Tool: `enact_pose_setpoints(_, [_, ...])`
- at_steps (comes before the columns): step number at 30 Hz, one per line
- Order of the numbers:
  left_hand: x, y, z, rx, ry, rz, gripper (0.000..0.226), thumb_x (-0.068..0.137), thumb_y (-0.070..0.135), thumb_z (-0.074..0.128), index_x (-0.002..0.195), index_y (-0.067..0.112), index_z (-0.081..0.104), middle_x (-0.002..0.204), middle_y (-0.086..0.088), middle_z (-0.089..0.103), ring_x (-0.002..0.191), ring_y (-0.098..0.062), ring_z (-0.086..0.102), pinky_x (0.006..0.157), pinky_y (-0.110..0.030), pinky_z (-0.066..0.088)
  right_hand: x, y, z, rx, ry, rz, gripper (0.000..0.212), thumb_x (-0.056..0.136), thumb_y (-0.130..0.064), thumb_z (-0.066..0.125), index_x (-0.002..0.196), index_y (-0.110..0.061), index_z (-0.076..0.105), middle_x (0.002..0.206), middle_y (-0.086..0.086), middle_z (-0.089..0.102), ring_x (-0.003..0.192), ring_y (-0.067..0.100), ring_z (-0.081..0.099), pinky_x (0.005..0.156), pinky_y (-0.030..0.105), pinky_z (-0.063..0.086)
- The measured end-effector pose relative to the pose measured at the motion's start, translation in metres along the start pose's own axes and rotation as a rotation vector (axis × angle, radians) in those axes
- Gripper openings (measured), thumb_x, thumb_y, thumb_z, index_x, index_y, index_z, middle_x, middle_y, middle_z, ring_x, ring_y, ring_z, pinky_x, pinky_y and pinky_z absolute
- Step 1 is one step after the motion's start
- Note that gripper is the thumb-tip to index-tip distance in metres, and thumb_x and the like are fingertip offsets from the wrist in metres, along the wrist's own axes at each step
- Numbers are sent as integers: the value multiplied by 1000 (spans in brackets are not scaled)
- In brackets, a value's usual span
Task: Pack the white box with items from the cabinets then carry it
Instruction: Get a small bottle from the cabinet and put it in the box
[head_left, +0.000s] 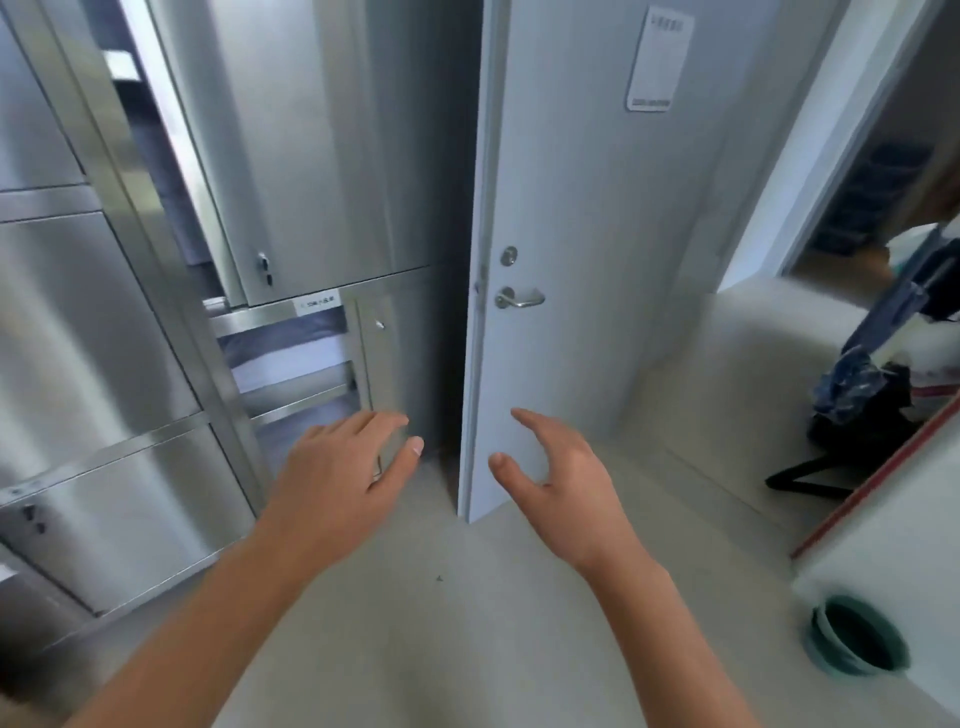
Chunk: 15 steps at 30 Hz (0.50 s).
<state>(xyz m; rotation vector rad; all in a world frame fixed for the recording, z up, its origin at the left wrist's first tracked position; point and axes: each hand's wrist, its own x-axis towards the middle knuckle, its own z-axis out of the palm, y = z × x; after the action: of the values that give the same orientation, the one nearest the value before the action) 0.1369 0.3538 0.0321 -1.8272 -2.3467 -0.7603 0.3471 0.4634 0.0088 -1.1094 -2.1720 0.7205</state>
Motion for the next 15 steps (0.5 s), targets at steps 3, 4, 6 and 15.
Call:
enact_pose_setpoints(3, [4,-18,-13,41,57,-100,58,89,63,22,120,31,61,115,13,66,101,-22,60,86,-35,44,34,-12,20,31,-63,-94,62,93,-58,57,150,-34,45,149,-17,49,137,-2,37,103,12,24])
enact_pose_setpoints(4, [6,-21,-18,61,77,-127,57,90,62,23,120,32,61,116,13,66,102,-22,60,86,-35,44,44,-16,25,36,-89,-127,62,94,-57,58,150,-34,45,149,-17,50,136,-1,38,102,12,24])
enact_pose_setpoints(6, [9,-25,-27,89,124,-170,53,92,60,27,118,30,62,113,12,67,99,-22,62,84,-34,43,63,-23,32,49,-143,-185,62,95,-57,58,151,-35,44,150,-16,49,137,1,39,104,15,26])
enact_pose_setpoints(15, [14,-34,-35,198,198,-379,45,99,59,28,121,33,57,117,13,66,99,-15,63,84,-33,45,124,-34,54,187,-314,-342,62,95,-59,57,152,-37,41,153,-13,48,138,7,44,107,25,33])
